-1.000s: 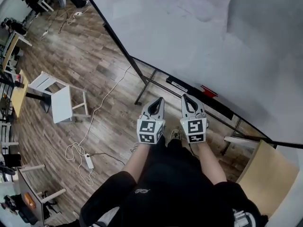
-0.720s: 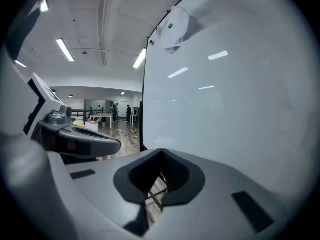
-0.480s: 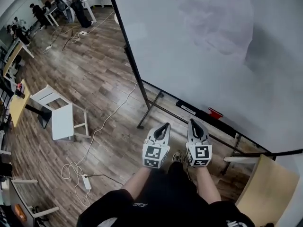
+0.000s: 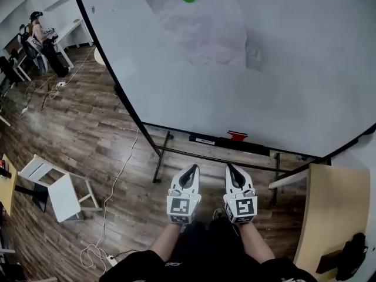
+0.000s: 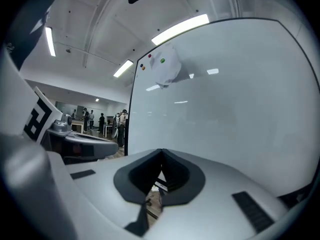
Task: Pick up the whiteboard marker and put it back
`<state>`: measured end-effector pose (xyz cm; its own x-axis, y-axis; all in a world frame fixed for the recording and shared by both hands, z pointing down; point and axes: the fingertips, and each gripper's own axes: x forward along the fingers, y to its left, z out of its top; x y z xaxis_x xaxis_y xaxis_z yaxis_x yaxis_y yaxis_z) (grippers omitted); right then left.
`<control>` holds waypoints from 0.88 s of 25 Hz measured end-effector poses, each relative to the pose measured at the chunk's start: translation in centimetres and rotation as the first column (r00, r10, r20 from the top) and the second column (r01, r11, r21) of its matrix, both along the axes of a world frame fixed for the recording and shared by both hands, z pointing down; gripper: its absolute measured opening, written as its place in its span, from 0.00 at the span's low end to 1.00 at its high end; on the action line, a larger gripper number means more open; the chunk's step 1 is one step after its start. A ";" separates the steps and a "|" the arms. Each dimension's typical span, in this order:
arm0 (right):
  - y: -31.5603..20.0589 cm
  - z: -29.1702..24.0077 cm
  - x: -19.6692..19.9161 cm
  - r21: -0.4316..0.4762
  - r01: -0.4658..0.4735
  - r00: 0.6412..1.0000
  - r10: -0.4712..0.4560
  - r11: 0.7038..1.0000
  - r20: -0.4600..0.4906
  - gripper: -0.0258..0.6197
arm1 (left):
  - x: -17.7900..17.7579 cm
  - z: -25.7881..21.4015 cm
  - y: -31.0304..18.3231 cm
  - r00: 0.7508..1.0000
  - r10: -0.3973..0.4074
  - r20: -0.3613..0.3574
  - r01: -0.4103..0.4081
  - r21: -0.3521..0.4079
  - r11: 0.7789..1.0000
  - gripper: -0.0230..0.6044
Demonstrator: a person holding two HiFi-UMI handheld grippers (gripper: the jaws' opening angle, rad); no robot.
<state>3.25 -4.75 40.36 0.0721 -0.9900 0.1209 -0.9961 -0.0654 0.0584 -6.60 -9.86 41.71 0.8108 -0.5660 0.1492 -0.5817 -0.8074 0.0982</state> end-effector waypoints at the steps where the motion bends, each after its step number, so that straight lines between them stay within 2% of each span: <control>1: 0.6 -0.4 0.2 0.007 -0.003 1.000 0.003 1.000 -0.007 0.04 | 0.3 -0.4 0.4 1.000 0.008 -0.009 -0.007 0.005 1.000 0.05; 12: 3.7 -3.3 3.0 0.061 0.008 1.000 -0.008 0.998 -0.008 0.04 | 4.2 -3.9 3.4 0.999 0.017 -0.048 -0.014 0.066 0.998 0.05; 22: 3.4 -4.3 3.4 0.080 0.059 0.998 -0.058 0.995 -0.017 0.04 | 5.1 -5.6 3.7 0.999 -0.011 -0.052 0.015 0.083 0.996 0.05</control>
